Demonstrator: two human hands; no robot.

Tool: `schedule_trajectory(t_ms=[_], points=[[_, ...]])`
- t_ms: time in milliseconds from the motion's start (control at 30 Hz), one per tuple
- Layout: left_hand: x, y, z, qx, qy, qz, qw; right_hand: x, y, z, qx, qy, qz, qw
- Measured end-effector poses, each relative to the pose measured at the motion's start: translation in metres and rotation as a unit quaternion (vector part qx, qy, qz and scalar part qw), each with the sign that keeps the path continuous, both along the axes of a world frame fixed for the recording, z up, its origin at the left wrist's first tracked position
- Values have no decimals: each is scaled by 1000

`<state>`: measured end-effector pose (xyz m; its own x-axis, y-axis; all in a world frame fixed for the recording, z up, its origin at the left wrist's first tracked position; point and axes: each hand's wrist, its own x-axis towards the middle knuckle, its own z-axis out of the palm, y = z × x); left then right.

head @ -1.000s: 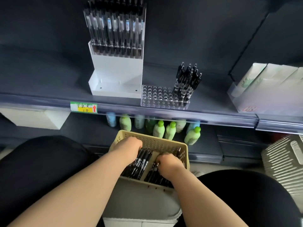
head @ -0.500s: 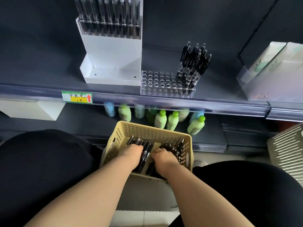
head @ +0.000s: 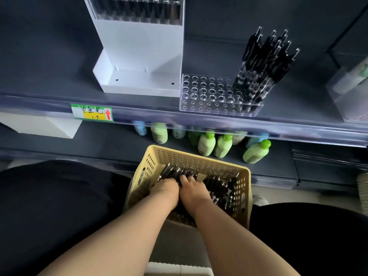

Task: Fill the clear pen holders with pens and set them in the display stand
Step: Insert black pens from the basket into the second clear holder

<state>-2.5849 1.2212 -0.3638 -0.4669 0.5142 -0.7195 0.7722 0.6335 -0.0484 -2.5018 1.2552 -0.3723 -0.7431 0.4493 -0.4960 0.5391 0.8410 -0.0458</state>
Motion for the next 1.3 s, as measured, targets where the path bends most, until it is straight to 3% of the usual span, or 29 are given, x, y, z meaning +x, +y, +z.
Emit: schedule_trajectory(t_ms=[200, 300, 433, 567, 667, 833, 933, 1100, 1200, 1300], points=[[-1, -13, 10, 47, -37, 62, 996, 18, 6, 9, -36, 82, -38, 995], [-6, -19, 25, 126, -117, 92, 981, 22, 5, 15, -51, 142, -76, 986], [4, -25, 57, 222, -354, 315, 852, 27, 5, 25, -73, 210, -169, 960], [9, -31, 78, 267, -408, 330, 809, 33, 0, 42, -101, 272, -235, 928], [7, -37, 79, 333, -370, 282, 820, 35, -6, 54, -102, 317, -235, 913], [5, -32, 95, 462, -181, 215, 841, 36, -10, 89, -48, 411, -236, 879], [7, -19, 127, 585, -123, 183, 781, 35, 6, 128, -21, 491, -242, 837], [6, 11, 188, 681, -147, 135, 704, 35, 48, 200, 40, 629, -295, 718], [1, 35, 217, 692, -191, 112, 687, 38, 76, 239, 50, 657, -295, 692], [-9, 62, 235, 705, -198, 91, 675, 41, 104, 270, 69, 652, -266, 707]])
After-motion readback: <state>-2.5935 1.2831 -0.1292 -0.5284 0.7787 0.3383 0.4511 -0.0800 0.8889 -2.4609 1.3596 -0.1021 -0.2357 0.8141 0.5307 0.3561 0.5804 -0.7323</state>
